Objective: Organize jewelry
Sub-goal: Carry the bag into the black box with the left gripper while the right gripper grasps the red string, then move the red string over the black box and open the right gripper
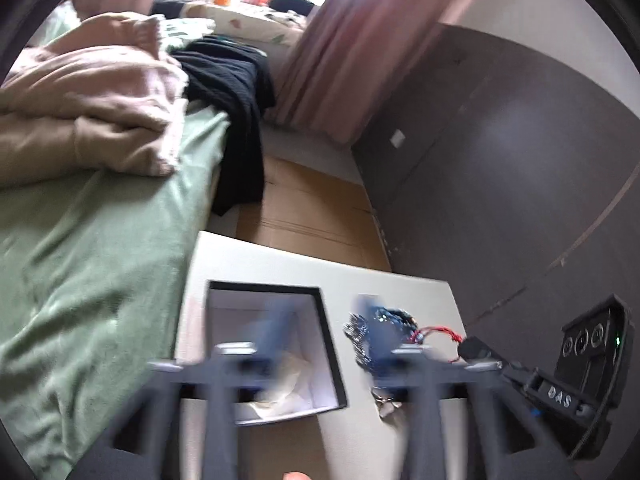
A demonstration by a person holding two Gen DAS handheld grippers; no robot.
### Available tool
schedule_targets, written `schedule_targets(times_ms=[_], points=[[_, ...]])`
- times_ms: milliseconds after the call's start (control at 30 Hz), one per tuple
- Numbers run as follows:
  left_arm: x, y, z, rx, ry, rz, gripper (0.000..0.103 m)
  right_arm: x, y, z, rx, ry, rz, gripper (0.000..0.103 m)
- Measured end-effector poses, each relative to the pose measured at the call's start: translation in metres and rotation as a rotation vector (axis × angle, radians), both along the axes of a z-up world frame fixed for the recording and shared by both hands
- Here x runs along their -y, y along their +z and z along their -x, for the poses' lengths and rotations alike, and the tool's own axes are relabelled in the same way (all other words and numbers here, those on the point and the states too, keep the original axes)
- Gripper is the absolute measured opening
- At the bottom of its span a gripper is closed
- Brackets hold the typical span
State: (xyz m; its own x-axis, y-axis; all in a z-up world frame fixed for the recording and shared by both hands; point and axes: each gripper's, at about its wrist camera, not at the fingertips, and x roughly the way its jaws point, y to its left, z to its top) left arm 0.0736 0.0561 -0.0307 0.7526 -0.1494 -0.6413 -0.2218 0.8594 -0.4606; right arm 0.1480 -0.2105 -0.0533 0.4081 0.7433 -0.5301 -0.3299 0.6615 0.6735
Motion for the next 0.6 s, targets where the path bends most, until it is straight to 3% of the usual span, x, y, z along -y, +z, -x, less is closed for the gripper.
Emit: schedule_targets(times_ms=[67, 267, 600], points=[[-0.010, 0.007, 0.009, 0.043, 0.047, -0.005, 0.086, -0.008, 0.000, 0.001, 0.004, 0.024, -0.009, 0.004], [-0.037, 0.011, 0.020, 0.033, 0.118, 0.003, 0.086, -0.040, -0.004, 0.004, -0.001, 0.101, -0.027, 0.004], [-0.054, 0.016, 0.030, 0.050, 0.146, 0.009, 0.086, -0.095, -0.016, 0.014, -0.021, 0.209, -0.052, 0.004]])
